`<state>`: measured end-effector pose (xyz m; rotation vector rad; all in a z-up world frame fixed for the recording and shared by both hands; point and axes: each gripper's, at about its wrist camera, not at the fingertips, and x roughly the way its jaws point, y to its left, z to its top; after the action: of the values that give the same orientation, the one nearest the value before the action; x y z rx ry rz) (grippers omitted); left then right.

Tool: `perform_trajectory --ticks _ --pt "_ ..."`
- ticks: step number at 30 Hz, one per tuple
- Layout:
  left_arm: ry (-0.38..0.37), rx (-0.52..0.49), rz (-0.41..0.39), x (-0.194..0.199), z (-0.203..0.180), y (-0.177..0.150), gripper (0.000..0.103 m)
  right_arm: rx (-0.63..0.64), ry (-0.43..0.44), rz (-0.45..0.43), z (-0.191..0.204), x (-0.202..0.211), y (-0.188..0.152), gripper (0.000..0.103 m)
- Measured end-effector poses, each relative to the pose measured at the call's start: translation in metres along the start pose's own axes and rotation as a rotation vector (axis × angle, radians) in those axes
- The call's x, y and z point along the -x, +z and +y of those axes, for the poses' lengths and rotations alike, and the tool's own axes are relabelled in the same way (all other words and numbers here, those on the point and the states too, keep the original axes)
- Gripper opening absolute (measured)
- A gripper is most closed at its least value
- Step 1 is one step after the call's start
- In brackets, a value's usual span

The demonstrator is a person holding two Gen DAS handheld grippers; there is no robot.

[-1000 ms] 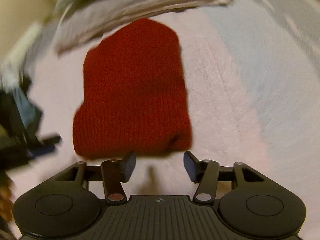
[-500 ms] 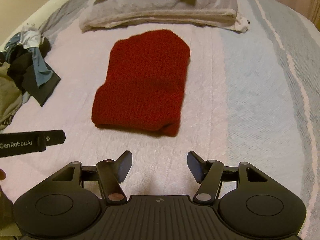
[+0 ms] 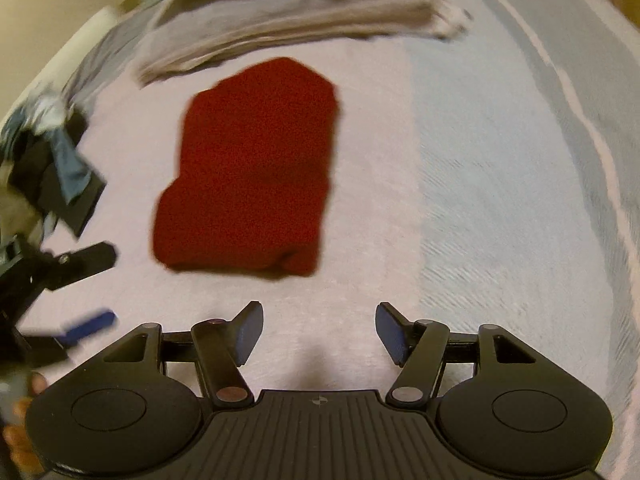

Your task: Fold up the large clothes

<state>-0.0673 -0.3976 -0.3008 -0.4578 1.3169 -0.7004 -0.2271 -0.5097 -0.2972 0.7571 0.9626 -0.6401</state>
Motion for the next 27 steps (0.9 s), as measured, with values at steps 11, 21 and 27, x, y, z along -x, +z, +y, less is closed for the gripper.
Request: perform_trajectory --ticks 11,21,27 --pt "-0.128 0.253 -0.168 -0.116 0.042 0.003 0.085 -0.291 -0.052 0.048 -0.114 -0.043 0.004 0.063" --pt "-0.104 0.063 -0.147 -0.104 0.028 0.06 0.016 -0.311 0.19 -0.047 -0.124 -0.078 0.066 0.063" --pt "-0.035 -0.167 0.005 -0.057 0.037 0.139 0.016 -0.379 0.26 -0.025 -0.121 -0.095 0.08 0.063"
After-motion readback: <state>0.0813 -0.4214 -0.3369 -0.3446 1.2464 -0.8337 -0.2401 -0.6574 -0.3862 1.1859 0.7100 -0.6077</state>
